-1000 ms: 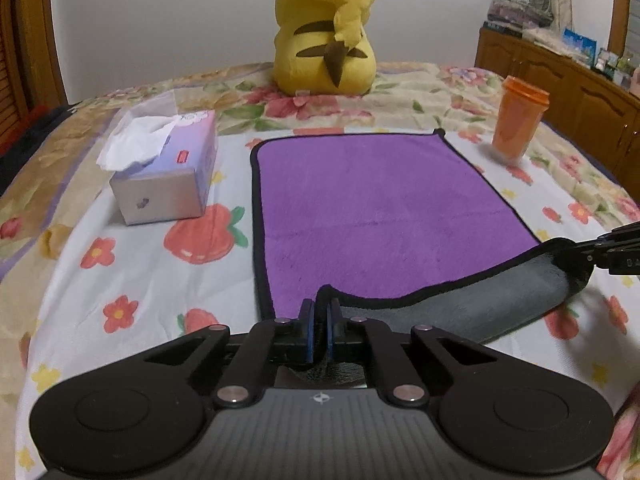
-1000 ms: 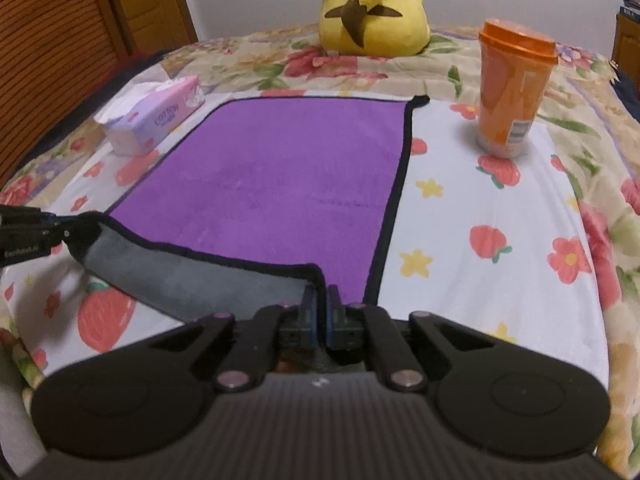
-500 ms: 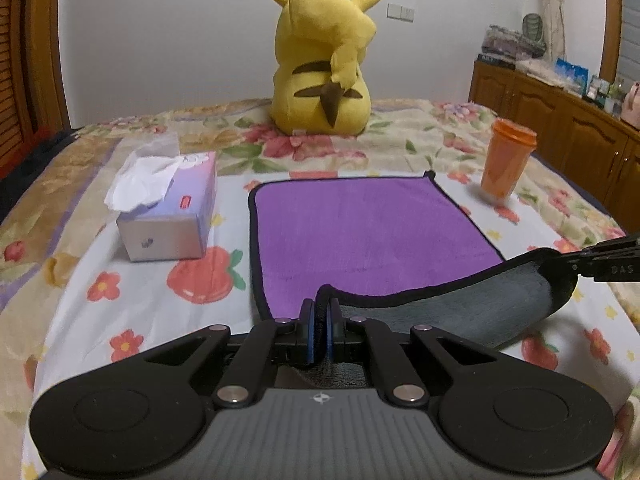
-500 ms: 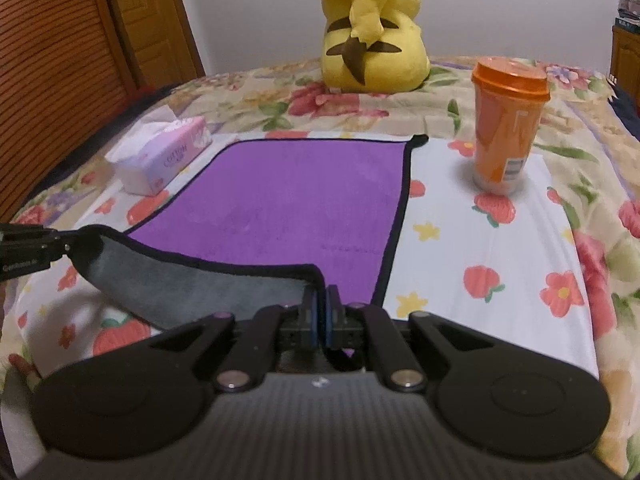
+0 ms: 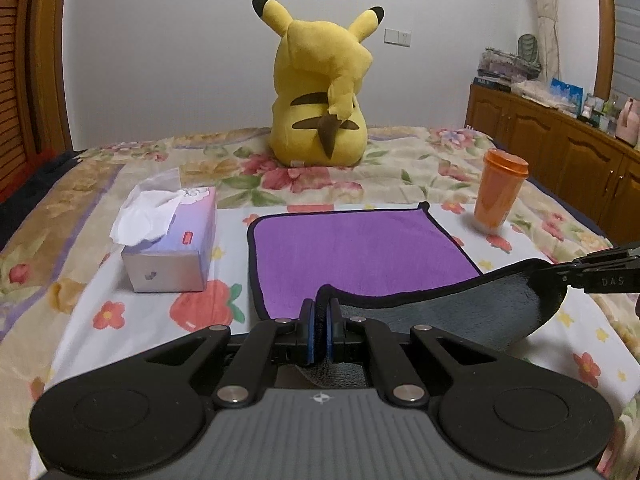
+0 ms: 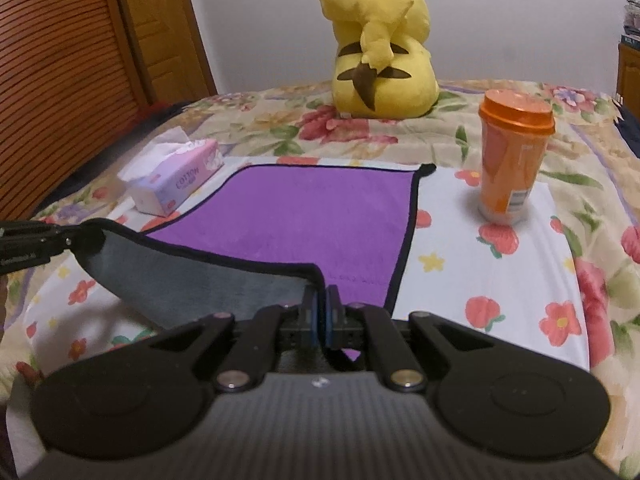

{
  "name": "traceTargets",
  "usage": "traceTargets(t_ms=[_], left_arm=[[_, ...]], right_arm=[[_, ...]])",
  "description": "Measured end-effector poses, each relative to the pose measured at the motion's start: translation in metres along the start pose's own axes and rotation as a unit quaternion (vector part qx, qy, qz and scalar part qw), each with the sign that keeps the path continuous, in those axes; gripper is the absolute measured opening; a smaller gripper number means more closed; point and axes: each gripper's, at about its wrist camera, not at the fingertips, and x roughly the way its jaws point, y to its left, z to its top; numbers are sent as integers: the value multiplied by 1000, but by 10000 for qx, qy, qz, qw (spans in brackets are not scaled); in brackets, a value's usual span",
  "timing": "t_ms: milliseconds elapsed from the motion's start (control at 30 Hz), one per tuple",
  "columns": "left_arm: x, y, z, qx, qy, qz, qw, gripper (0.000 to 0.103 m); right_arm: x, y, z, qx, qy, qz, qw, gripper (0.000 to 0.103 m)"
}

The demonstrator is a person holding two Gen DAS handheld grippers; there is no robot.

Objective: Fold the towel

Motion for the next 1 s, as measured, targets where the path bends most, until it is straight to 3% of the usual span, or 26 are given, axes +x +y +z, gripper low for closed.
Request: traceTargets(t_ms=[1000], left_arm=[[25, 3, 14, 135, -182, 84, 9997, 8]], right_arm=[[11, -5, 11, -269, -253, 45, 9993, 4]])
